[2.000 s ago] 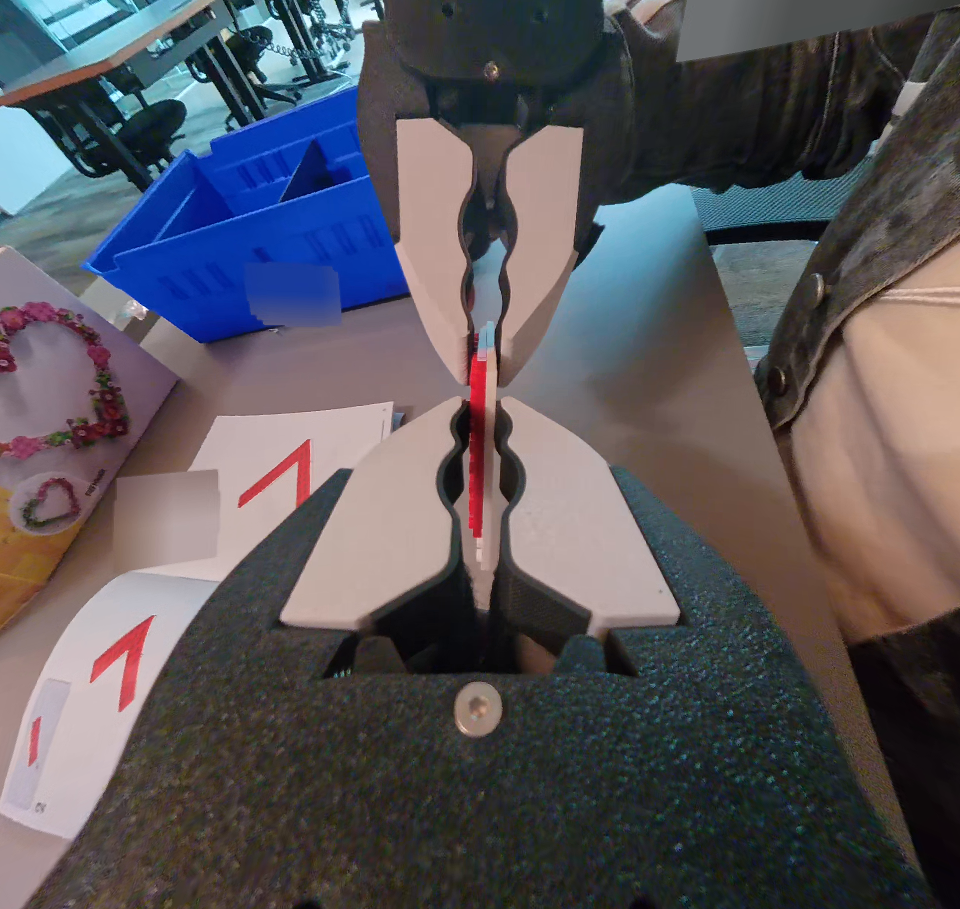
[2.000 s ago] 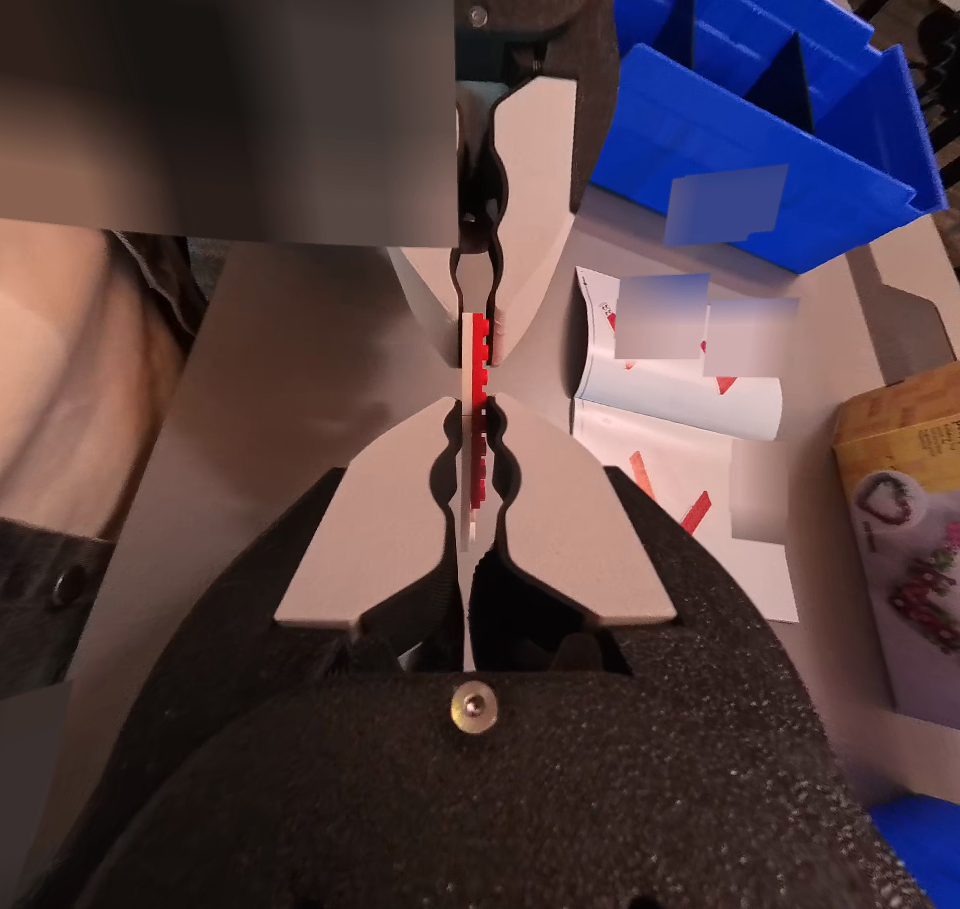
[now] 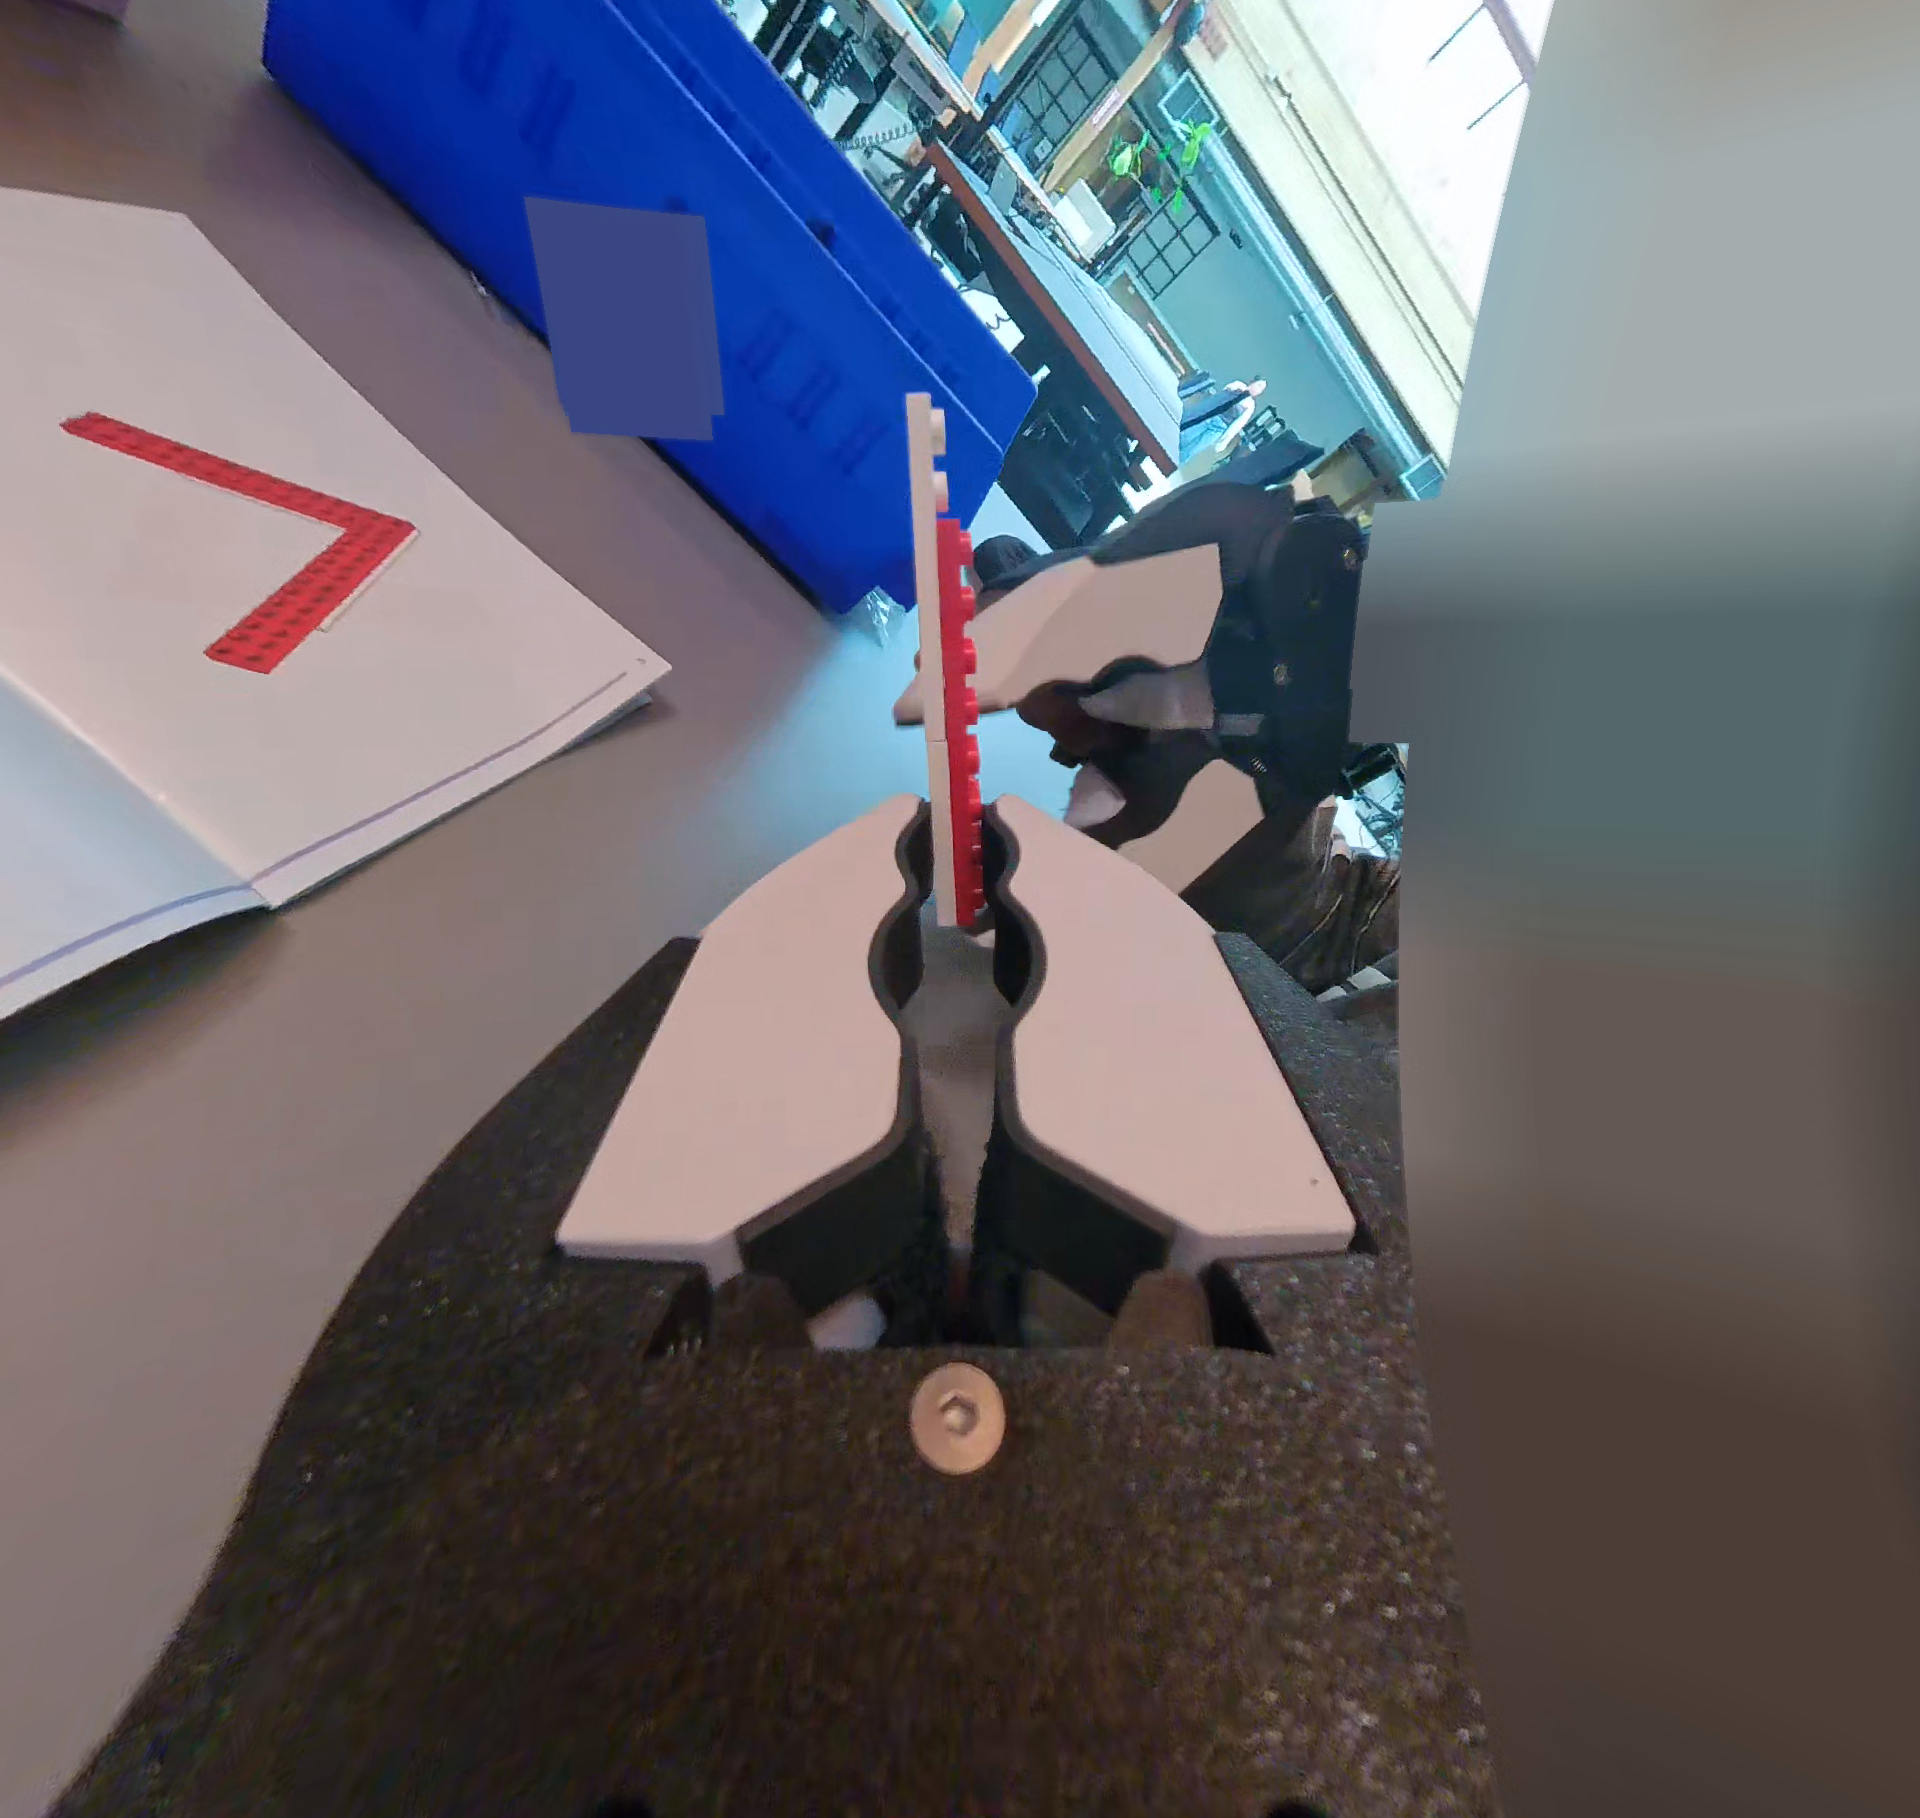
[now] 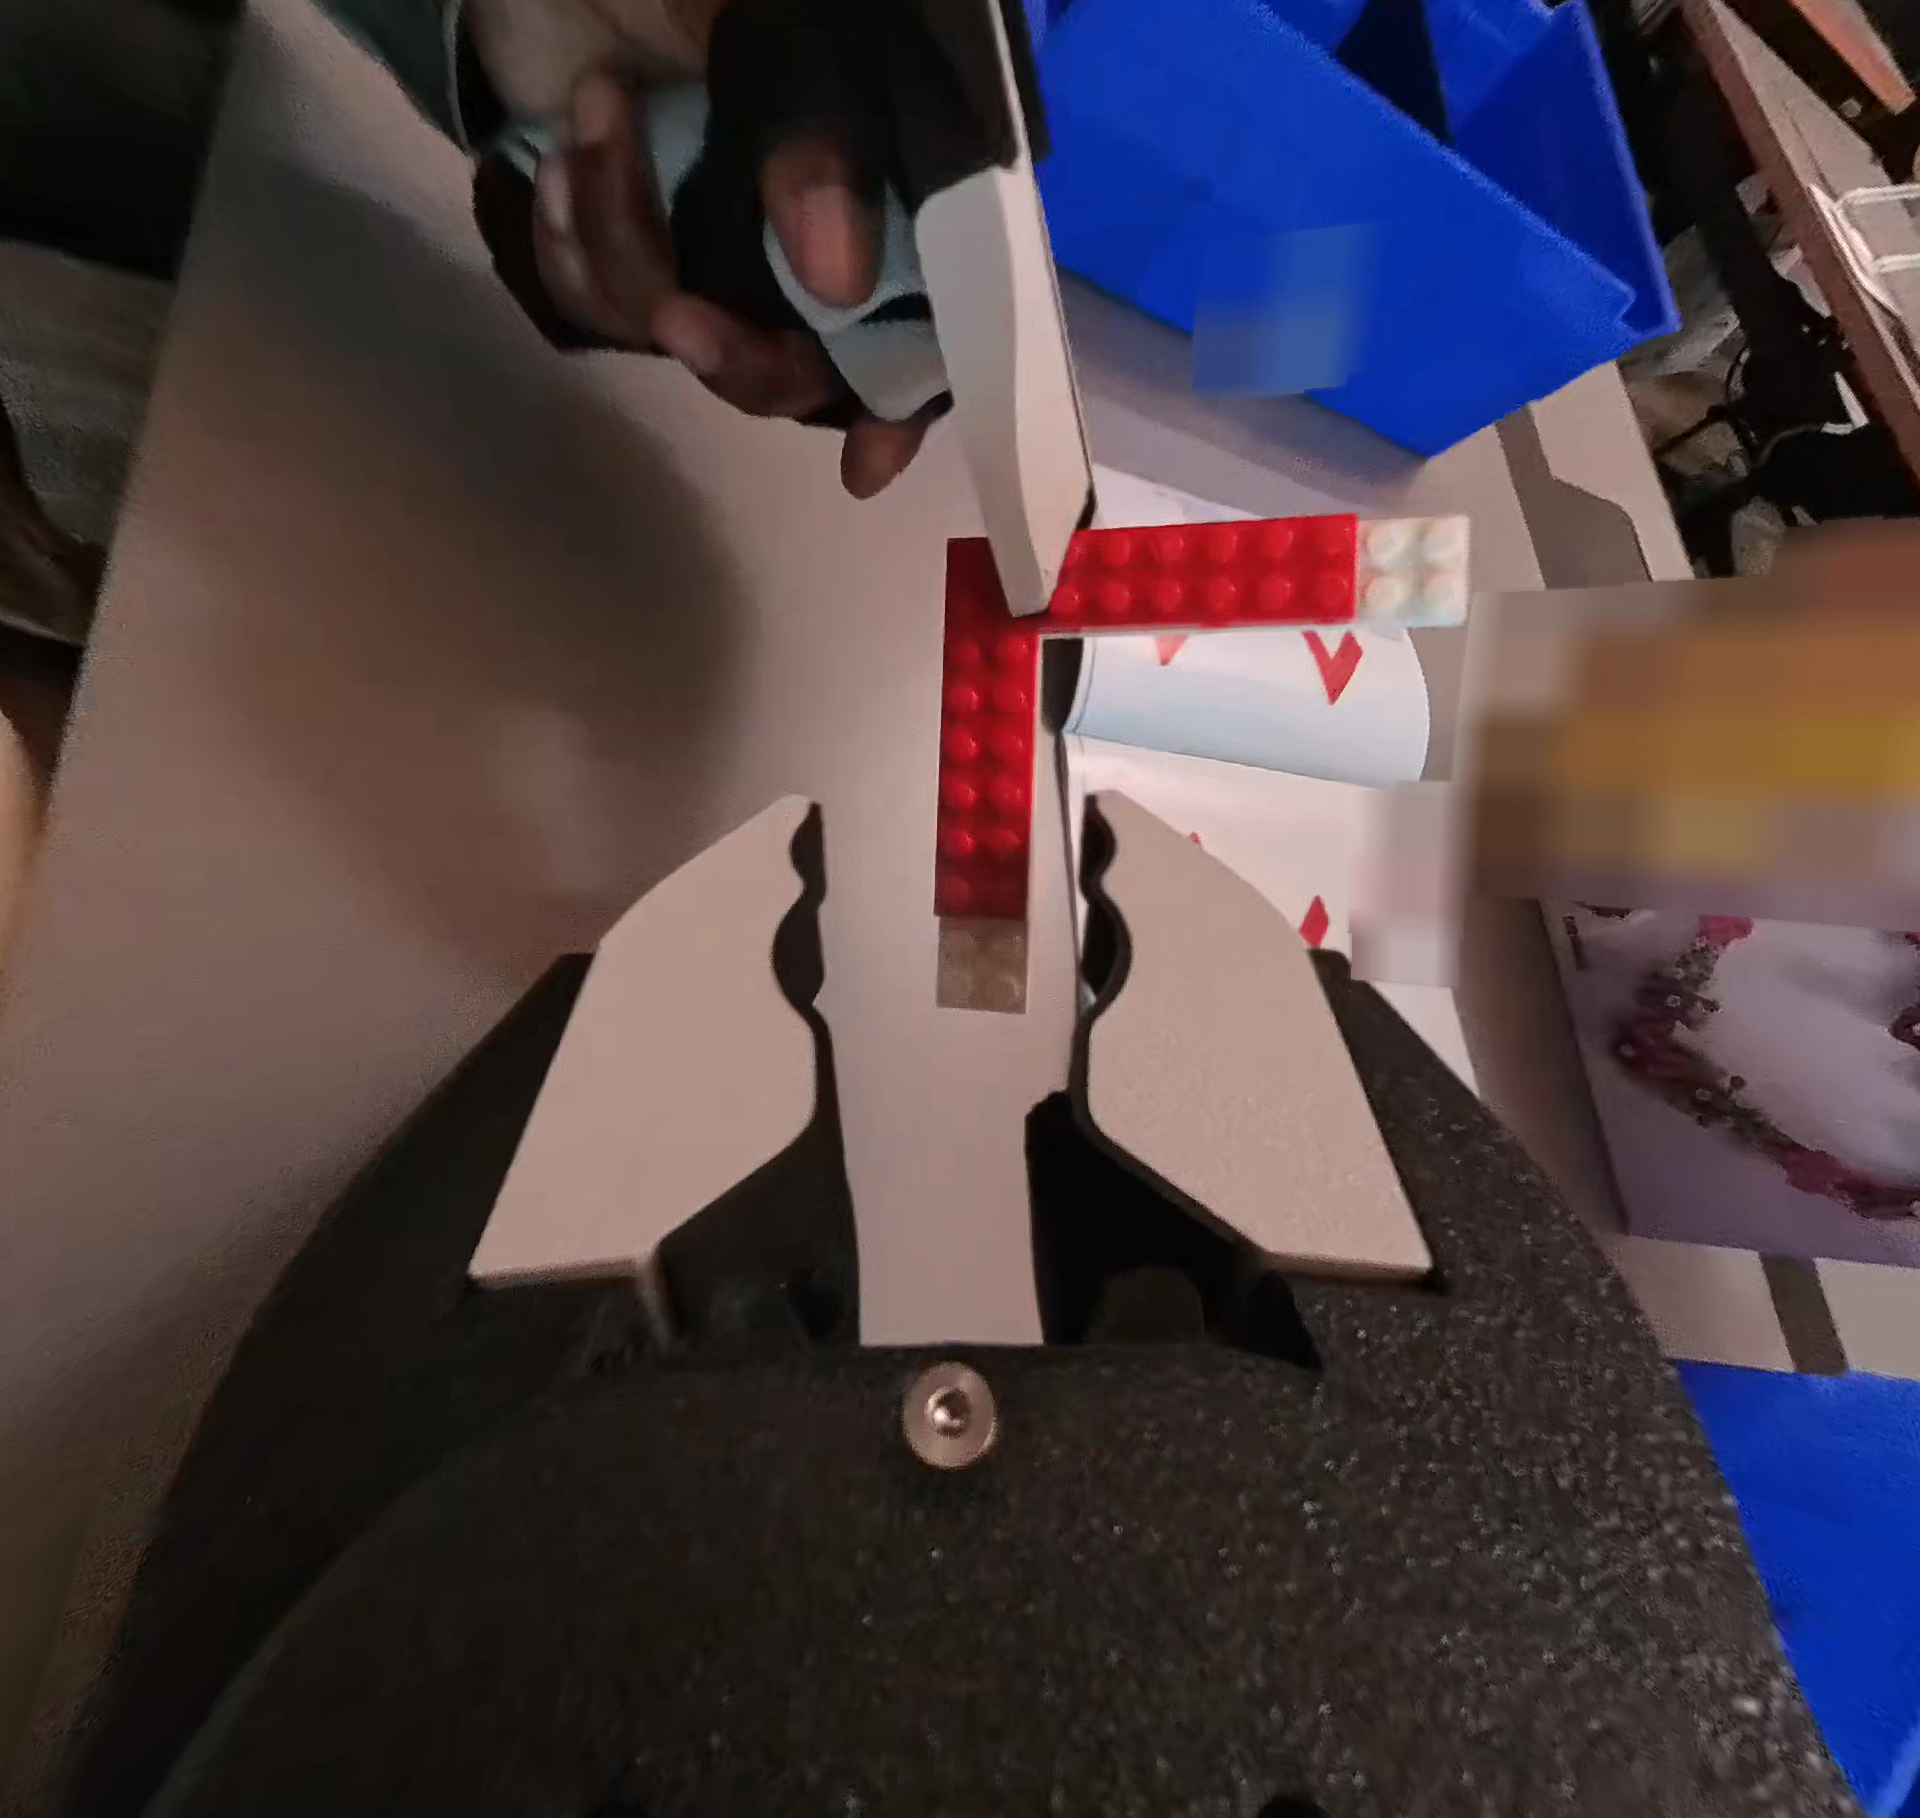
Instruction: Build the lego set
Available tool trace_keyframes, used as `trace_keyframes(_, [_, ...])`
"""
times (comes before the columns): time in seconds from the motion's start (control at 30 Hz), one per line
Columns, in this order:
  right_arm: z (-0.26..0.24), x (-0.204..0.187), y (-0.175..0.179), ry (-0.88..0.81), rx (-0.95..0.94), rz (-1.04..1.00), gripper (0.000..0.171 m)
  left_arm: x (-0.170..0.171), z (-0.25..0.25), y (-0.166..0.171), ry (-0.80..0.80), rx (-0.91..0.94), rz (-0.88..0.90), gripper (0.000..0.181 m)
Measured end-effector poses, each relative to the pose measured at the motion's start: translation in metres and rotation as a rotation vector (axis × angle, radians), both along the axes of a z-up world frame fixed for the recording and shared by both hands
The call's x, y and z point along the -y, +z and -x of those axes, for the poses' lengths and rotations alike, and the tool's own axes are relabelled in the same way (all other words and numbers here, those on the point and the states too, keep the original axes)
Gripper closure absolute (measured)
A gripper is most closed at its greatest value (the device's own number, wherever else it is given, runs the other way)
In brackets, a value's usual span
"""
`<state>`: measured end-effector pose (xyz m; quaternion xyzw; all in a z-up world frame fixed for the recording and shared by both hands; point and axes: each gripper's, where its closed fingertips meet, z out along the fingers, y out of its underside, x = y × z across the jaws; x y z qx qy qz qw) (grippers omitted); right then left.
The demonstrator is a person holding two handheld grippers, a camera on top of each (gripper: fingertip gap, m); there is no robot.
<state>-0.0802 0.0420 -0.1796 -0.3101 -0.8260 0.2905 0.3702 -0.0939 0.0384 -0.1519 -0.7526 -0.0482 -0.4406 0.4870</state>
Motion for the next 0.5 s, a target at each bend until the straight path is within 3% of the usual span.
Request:
trace_keyframes(0.17, [0.008, -0.005, -0.012, -0.059, -0.032, -0.087, 0.153, 0.003, 0.005, -0.007, 0.023, 0.021, 0.012, 0.174])
trace_keyframes(0.3, [0.009, -0.001, -0.021, -0.061, -0.003, -0.088, 0.153, 0.006, 0.007, -0.014, 0.031, 0.033, 0.027, 0.172])
trace_keyframes(0.4, [0.009, 0.001, -0.026, -0.073, 0.027, -0.033, 0.153, 0.011, 0.015, -0.018, 0.044, -0.003, 0.041, 0.151])
trace_keyframes(0.5, [0.005, 0.002, -0.037, -0.086, 0.091, 0.009, 0.154, 0.018, 0.032, -0.023, 0.103, -0.139, 0.035, 0.144])
